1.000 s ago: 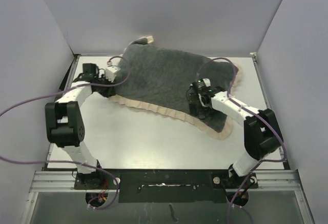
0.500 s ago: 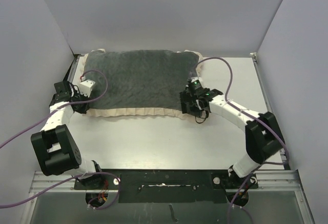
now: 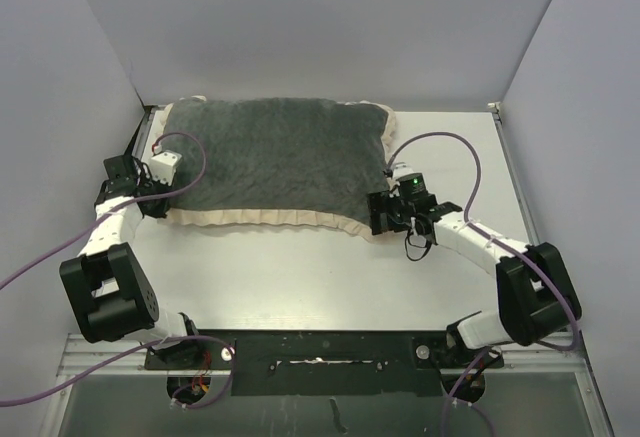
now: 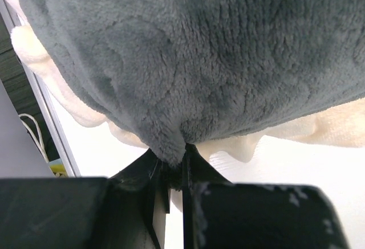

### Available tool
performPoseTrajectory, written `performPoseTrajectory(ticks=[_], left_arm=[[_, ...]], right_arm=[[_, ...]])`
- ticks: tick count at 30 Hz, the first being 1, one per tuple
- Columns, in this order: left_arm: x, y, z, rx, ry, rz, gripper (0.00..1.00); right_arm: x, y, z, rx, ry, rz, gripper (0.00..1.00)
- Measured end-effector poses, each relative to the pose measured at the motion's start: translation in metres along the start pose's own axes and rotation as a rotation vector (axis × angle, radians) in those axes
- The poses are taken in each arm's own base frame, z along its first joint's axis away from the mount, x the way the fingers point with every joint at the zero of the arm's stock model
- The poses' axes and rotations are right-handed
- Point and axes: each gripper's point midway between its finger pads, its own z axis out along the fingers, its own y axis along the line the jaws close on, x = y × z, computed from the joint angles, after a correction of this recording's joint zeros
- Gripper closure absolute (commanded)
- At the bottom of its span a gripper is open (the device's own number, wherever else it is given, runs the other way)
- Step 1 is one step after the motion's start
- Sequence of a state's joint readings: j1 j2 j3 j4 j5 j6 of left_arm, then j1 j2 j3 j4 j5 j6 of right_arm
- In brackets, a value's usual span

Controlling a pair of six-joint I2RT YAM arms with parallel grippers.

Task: Remove the pillowcase from the pillow

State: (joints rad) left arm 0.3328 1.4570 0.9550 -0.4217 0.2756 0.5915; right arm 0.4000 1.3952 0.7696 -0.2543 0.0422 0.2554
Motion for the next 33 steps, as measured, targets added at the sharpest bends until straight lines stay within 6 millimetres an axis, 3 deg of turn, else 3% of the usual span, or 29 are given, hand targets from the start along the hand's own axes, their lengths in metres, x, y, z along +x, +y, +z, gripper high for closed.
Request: performPoseTrajectory(ticks=[8, 10, 18, 20, 26, 29, 33], left_arm=[[0.001, 0.002, 0.0, -0.01, 0.006, -0.007, 1.0], [-0.001, 0.002, -0.001, -0.013, 0.005, -0.008, 1.0], [-0.003, 0.002, -0.001, -0.023, 0.01, -0.003, 1.0], [-0.003, 0.001, -0.001, -0.024, 0.012, -0.005, 1.0], [-0.004, -0.007, -0.017, -0.003, 0.004, -0.013, 1.0], [-0.011, -0.018, -0.047, 0.009, -0.039, -0.009, 1.0], [-0.022, -0.03, -0.093, 0.024, -0.098, -0.032, 1.0]], right_arm=[[-0.002, 0.024, 0.04, -0.141, 0.018, -0.067, 0.01], [0.001, 0.026, 0.047, -0.15, 0.027, -0.075, 0.14], [-0.002, 0.037, 0.047, -0.13, -0.001, -0.158, 0.93], [-0.006, 0.042, 0.04, -0.119, -0.023, -0.179, 0.99], [-0.026, 0.057, -0.008, -0.061, -0.14, -0.242, 1.0], [-0.025, 0.062, -0.038, -0.041, -0.186, -0.257, 1.0], [-0.022, 0.055, -0.083, -0.006, -0.241, -0.226, 1.0]])
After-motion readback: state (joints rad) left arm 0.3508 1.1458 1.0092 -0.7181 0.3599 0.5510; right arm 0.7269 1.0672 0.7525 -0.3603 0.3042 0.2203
